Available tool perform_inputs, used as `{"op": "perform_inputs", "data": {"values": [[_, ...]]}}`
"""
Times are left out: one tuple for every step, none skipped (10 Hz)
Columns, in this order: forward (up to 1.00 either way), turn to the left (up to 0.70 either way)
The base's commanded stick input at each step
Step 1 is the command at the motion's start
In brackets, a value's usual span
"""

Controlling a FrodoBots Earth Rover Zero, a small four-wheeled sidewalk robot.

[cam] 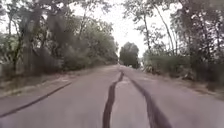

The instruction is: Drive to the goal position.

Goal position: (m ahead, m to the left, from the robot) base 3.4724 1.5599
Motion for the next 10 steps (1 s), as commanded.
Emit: {"op": "perform_inputs", "data": {"values": [[1.00,0.00],[1.00,0.00],[1.00,0.00],[1.00,0.00],[1.00,0.00],[1.00,0.00],[1.00,0.00],[1.00,0.00],[1.00,0.00],[1.00,0.00]]}}
